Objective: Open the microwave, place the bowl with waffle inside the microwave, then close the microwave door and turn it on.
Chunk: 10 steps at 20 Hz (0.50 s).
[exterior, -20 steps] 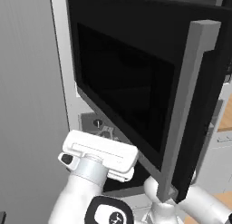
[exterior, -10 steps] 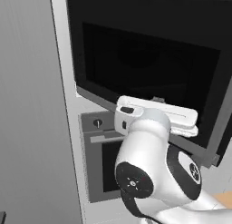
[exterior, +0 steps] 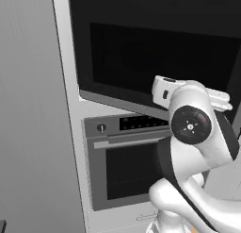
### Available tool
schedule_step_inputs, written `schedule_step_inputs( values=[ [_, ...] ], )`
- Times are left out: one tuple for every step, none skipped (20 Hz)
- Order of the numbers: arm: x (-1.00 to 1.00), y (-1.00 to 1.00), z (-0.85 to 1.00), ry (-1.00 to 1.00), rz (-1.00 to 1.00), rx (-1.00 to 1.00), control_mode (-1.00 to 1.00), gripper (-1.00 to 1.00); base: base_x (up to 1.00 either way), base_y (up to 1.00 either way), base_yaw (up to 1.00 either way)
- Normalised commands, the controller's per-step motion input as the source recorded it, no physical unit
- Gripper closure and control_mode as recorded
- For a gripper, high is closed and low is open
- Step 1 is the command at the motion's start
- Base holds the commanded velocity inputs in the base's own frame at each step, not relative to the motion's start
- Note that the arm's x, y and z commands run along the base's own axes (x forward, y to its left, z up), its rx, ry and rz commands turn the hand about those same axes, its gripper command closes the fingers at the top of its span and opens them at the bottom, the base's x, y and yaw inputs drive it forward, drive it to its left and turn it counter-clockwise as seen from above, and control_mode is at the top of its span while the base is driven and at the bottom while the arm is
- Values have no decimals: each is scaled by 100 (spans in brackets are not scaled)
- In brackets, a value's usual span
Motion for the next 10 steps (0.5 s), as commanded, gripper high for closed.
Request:
schedule_step_inputs(
  values=[
    [100, -5, -29, 0, 0, 0, -100, 100, 0, 0, 0],
    [100, 0, -29, 0, 0, 0, -100, 100, 0, 0, 0],
    [100, 0, -31, 0, 0, 0, -100, 100, 0, 0, 0],
    [100, 0, -31, 0, 0, 0, -100, 100, 0, 0, 0],
    [100, -1, -28, 0, 0, 0, -100, 100, 0, 0, 0],
    [100, -14, -24, 0, 1, 0, -100, 100, 0, 0, 0],
    [100, -20, -11, 0, 3, 0, -100, 100, 0, 0, 0],
    [100, -41, 0, 0, 7, 5, -100, 100, 0, 0, 0],
    [100, -52, 0, 0, 11, 8, -100, 100, 0, 0, 0],
    [100, -64, 0, 0, 14, 11, -100, 100, 0, 0, 0]
  ],
)
